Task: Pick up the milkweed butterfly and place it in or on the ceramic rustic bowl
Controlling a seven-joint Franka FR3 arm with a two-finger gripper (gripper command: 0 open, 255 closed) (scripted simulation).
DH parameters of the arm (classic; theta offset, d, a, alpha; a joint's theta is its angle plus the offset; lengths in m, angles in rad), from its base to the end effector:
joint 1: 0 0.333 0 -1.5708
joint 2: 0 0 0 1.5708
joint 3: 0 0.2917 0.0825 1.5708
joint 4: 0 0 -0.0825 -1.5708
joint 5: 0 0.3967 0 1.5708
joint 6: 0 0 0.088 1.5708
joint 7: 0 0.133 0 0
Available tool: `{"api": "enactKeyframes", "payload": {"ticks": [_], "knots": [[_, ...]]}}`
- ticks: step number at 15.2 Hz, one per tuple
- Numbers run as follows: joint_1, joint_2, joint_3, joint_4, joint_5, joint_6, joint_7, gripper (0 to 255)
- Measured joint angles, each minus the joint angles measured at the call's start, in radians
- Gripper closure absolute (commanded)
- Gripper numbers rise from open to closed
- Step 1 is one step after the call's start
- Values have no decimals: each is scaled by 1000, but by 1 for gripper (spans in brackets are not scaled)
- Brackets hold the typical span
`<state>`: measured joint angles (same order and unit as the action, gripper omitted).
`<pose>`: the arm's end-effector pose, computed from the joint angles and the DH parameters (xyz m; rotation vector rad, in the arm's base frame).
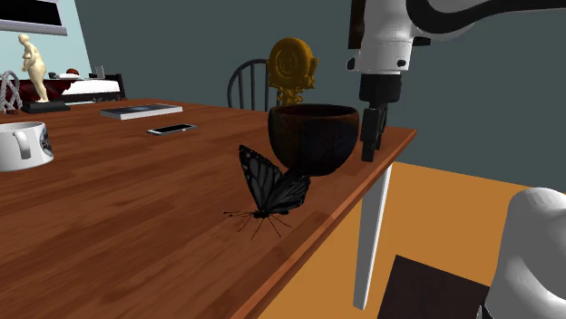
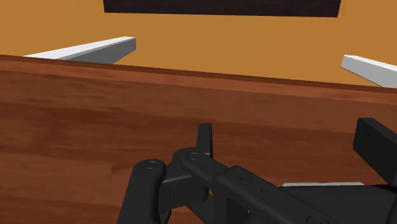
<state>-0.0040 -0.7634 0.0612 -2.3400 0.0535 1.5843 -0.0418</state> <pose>0.3434 0.0300 0.5480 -3.1278 -0.1278 -0.0106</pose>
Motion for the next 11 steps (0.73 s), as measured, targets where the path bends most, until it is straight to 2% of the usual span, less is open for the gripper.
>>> {"api": "enactKeyframes", "payload": {"ticks": [2,5,11], "knots": [[1,-10,12,-7,8,5,18,0],[7,-45,76,-17,46,22,115,0],[17,-90,257,-19,138,84,365,0]]}}
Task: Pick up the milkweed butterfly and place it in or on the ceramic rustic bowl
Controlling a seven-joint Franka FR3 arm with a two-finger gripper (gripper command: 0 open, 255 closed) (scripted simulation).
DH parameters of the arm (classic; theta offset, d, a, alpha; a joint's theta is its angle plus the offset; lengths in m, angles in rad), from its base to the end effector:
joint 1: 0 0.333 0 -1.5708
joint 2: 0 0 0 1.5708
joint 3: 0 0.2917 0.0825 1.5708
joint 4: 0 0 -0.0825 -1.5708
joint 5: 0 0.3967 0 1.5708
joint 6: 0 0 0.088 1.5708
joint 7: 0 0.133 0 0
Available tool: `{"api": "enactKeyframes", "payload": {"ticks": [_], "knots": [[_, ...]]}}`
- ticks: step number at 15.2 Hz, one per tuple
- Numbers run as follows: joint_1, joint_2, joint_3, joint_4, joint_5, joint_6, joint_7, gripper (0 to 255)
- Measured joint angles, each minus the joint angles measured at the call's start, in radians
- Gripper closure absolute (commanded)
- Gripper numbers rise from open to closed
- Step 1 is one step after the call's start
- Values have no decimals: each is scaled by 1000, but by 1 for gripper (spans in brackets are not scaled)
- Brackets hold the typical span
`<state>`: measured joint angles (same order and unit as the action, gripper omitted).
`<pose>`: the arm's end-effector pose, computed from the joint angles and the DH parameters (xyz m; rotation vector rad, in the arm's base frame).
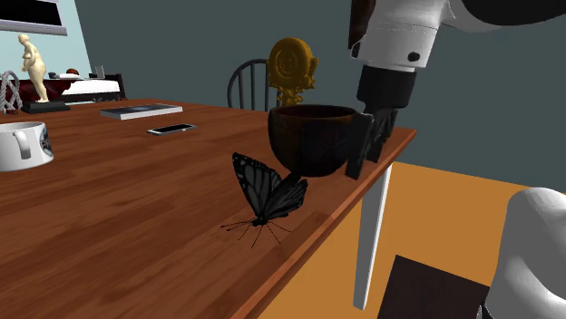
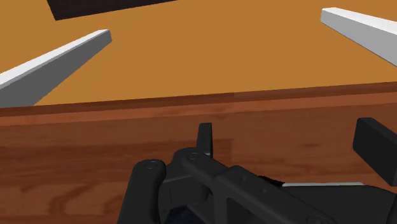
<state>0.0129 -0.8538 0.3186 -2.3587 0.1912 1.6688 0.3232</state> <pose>0.3129 0.1534 0.5598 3.1228 -0.1343 0.2267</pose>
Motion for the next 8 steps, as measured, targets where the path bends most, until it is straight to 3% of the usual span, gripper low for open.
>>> {"api": "enactKeyframes", "payload": {"ticks": [8], "knots": [[-51,43,262,106,62,85,330,0]]}}
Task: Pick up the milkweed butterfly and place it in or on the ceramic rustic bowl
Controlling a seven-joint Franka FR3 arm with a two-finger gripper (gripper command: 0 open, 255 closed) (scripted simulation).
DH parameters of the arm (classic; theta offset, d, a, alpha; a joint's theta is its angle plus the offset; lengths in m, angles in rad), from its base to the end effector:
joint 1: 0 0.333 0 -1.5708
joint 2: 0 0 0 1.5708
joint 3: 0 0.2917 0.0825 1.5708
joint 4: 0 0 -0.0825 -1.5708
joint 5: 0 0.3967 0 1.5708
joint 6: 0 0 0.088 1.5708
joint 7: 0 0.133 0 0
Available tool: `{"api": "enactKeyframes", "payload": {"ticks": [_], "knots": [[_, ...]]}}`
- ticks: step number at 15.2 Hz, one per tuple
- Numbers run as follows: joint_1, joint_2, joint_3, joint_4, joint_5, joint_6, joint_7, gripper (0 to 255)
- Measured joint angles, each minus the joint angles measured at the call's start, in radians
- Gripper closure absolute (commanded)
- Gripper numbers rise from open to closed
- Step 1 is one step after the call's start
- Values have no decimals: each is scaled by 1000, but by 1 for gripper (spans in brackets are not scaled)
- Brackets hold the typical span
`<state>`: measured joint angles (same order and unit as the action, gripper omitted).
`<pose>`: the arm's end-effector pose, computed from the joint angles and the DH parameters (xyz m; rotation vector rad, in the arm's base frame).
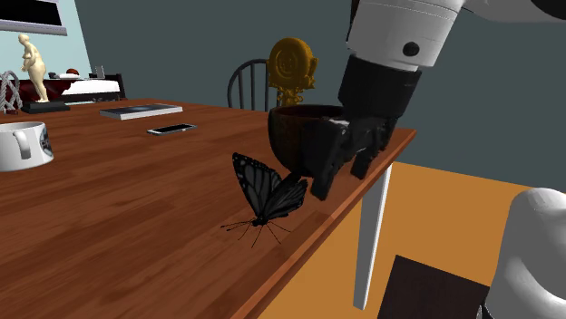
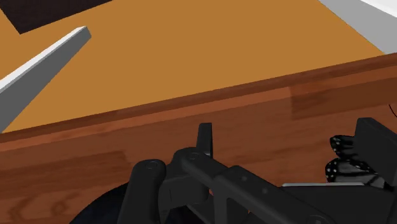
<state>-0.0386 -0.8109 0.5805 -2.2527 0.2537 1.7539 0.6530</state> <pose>0.3001 0.2641 0.5648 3.0676 -0.3698 0.4158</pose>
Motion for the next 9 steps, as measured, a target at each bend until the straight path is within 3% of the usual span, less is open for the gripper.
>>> {"api": "enactKeyframes", "payload": {"ticks": [4,7,9], "knots": [[-64,45,144,87,-1,35,166,0],[-143,97,277,177,-19,57,298,0],[-180,115,327,214,-29,62,347,0]]}}
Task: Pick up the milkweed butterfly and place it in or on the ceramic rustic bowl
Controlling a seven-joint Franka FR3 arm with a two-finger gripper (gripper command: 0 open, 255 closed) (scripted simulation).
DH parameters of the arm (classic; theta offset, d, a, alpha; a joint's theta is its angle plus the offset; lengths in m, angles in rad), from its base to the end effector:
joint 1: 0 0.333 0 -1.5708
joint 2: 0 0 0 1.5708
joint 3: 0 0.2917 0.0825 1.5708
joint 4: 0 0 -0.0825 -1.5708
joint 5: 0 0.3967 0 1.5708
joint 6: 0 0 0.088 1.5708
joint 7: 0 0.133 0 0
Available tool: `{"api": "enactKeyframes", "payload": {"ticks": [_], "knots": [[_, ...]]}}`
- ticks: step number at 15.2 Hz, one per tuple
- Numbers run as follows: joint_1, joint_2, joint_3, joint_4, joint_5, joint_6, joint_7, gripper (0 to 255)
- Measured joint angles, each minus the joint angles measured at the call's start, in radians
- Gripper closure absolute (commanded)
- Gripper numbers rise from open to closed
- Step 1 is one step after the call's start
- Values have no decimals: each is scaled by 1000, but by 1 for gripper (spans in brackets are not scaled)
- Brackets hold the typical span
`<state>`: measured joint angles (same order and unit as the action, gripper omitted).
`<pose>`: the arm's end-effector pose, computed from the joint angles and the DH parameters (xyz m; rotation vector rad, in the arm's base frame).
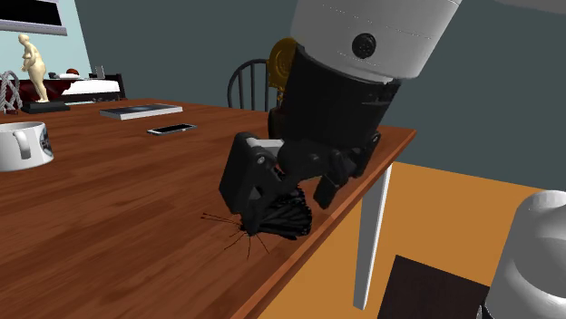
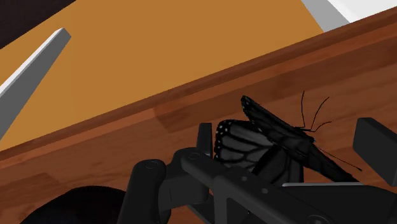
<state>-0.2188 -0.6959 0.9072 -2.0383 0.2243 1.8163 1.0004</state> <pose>0.3003 0.3773 0.5614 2.9816 -0.6079 0.6034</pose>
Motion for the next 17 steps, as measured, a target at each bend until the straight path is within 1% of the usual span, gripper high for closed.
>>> {"api": "enactKeyframes", "payload": {"ticks": [3,7,13,14,17], "knots": [[-18,10,30,-17,-1,37,17,0],[-22,13,43,-61,4,86,17,0],[-24,15,47,-70,4,98,17,0],[-24,15,47,-70,4,98,17,255],[-24,14,47,-70,5,98,17,255]]}}
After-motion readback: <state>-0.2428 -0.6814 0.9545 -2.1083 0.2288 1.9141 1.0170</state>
